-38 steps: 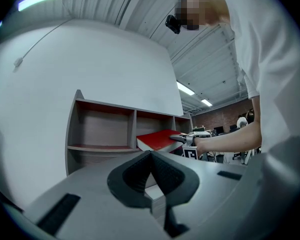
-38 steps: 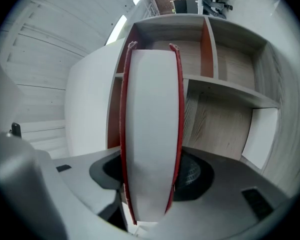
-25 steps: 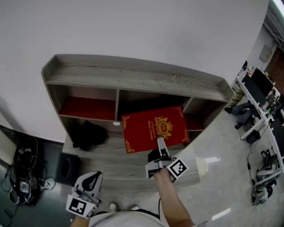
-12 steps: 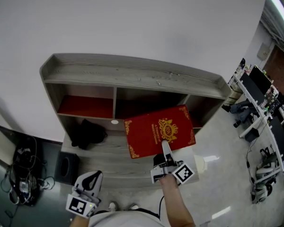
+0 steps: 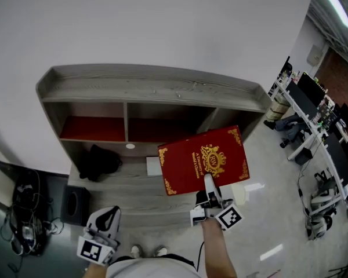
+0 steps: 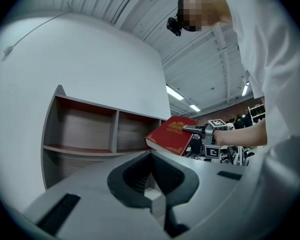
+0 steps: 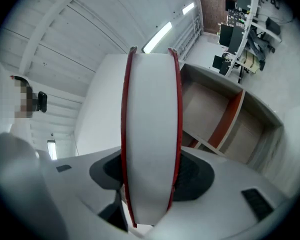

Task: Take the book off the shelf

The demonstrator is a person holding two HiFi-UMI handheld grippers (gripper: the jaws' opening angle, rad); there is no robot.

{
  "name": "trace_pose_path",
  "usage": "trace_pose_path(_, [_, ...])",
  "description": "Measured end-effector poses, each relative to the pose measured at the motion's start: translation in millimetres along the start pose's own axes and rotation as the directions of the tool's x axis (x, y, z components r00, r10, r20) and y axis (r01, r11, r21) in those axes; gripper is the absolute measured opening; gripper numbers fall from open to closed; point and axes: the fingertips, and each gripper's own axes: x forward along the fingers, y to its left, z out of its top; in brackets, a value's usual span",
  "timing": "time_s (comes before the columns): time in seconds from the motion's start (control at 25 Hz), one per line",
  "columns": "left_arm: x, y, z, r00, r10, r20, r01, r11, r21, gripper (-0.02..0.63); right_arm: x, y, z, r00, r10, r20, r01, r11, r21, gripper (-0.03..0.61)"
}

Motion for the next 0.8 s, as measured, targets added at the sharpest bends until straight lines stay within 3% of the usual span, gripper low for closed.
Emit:
trace_pose_path(0.44, [22.7,-3.7,23.9,0.999,-0.019,0.048,0.017,0.999,0.043,0.017,-60.1,-2.4,28.8,0.999,-0.052,0.006,0.052,0.989,-0.137,0.247])
trace_pose_path(0.64, [27.9,-3.1,29.0,0.998,-0.021,0.065,0.018,0.998,0.059,0.017,-85.4,-6.2,19.4,0.992,-0.119,-0.044,0.103,0.958,-0.269,0.247])
trace_pose_path(0.8, [31.6,2.2,34.0,0.997,-0.009,0.075,0.005,0.998,0.064,0.017,-90.7,-8.5,16.3,0.991,-0.128,-0.049,0.109,0.952,-0.287,0.247])
